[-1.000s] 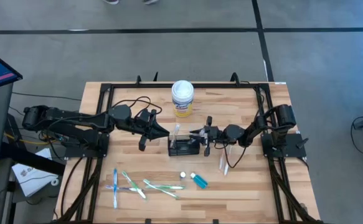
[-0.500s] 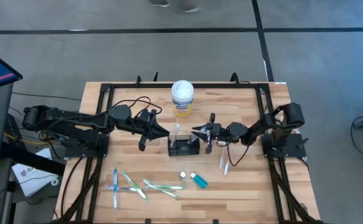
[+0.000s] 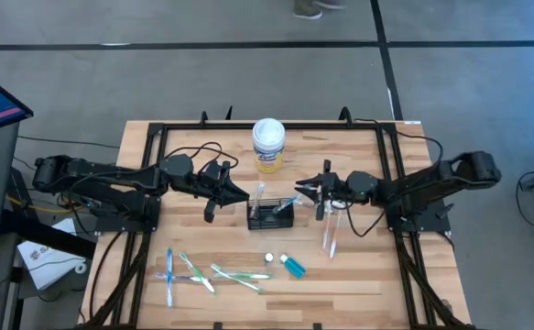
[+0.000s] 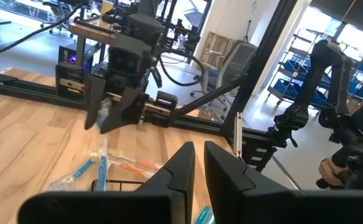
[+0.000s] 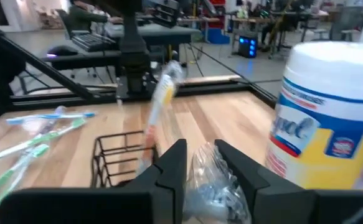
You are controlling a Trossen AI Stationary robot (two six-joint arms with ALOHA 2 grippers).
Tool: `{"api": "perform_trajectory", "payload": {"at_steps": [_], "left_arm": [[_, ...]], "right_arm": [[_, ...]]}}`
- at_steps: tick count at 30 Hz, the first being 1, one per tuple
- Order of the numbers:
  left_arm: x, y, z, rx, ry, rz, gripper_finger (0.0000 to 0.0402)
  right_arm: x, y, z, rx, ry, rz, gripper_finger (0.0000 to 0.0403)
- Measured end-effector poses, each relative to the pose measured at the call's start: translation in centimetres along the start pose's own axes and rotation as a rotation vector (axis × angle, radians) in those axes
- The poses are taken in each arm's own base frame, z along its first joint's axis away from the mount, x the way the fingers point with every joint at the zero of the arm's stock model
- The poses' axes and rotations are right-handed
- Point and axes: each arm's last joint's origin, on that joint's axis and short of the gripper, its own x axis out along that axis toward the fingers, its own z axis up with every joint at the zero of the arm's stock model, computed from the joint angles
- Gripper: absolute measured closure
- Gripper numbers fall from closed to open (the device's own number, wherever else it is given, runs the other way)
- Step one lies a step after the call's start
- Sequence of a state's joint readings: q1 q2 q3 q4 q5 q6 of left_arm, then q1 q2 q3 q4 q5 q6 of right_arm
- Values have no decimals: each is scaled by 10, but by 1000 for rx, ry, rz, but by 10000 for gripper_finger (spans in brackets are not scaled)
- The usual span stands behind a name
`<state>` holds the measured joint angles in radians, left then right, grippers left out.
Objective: Pick & Place toothbrushing station
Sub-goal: Put the middle blue toothbrush into the mesh organizer
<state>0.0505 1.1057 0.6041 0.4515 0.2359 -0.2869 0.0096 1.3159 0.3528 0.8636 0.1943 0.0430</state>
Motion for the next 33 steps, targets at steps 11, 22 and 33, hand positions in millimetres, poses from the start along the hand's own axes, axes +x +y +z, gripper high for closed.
{"api": "perform_trajectory", "payload": {"at_steps": [11,22,33], "left_arm": [[0,0,0,18,-1,0,371],[0,0,0,17,0,0,371],[0,0,0,17,1,0,371]], "right_arm": [[1,2,12,14,-75,38,308],[13,15,26,-55,3,78,272],[17,46,35,-102,207,158,273]]}}
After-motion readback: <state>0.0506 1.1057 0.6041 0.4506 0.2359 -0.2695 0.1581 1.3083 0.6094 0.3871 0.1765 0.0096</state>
